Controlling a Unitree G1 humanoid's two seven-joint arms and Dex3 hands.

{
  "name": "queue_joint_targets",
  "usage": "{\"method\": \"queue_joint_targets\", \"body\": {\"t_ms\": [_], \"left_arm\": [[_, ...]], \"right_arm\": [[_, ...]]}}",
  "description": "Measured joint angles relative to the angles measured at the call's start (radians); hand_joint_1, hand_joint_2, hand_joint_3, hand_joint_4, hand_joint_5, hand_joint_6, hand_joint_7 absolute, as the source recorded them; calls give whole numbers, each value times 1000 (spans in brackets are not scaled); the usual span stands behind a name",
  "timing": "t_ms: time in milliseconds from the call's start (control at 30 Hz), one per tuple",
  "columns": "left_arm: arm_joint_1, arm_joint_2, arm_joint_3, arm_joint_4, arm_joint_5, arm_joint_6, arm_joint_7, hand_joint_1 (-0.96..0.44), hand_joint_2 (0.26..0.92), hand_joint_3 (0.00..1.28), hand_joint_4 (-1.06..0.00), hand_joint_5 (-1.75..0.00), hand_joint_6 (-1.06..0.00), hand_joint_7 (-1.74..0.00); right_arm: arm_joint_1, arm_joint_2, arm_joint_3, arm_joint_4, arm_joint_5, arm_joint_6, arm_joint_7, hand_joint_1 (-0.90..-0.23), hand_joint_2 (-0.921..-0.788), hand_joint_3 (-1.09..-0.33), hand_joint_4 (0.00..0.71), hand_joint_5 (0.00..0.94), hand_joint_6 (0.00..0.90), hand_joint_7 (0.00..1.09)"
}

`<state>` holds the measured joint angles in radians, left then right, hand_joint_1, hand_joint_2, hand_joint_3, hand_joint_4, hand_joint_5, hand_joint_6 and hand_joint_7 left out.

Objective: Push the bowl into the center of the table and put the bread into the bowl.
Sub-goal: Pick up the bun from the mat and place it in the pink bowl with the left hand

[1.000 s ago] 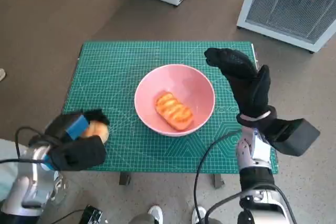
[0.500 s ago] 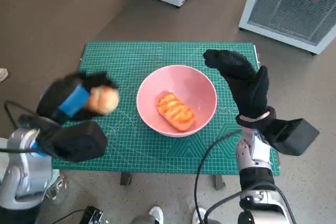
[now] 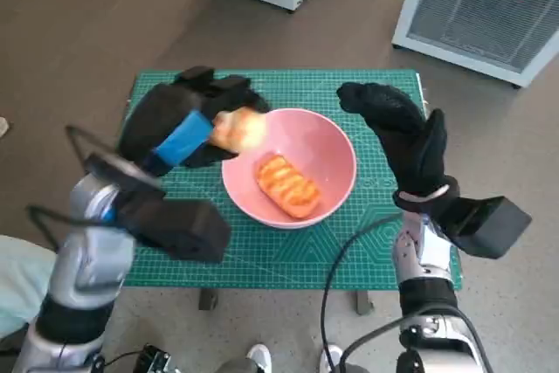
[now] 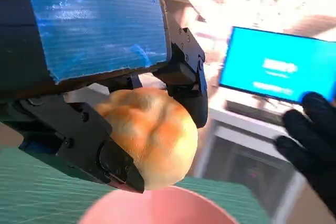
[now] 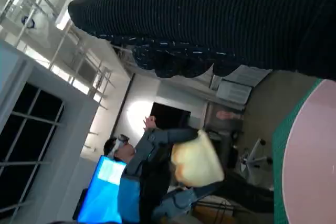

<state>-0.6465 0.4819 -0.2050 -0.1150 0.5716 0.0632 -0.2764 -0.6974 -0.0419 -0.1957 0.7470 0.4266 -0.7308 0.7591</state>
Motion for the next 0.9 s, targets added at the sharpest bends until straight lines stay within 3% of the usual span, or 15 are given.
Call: {"method": "queue_joint_targets", "body": {"t_ms": [267,733,800,867,900], "left_arm": [[-96,-55,-83,156,45,-11,-3,2,917,25,-776,-1073,-650,-1142],[-117,-110,-156,406,55,-76,8,2,920,62,-694,-1176,-633,-1146],[-118,-113,-156,430,52,-88,11,2,920,79,-681,-1214,-612,-1143],[-118,-120,-155,458,39,-99,12,2,921,151,-622,-1274,-508,-1244],[-118,-123,-155,468,31,-101,8,11,906,157,-541,-1127,-449,-1131]], "right_arm": [[0,0,0,-1,0,0,0,-702,-921,-724,211,0,-1,609],[2,0,-1,-6,-1,-2,-2,-701,-921,-725,214,1,-1,607],[2,0,-1,-7,-1,-2,-3,-701,-921,-725,214,1,-1,607],[3,0,-1,-8,-1,-2,-5,-701,-921,-725,214,1,-1,608],[3,0,-1,-8,-1,-2,-6,-701,-921,-725,214,1,-1,607]]}}
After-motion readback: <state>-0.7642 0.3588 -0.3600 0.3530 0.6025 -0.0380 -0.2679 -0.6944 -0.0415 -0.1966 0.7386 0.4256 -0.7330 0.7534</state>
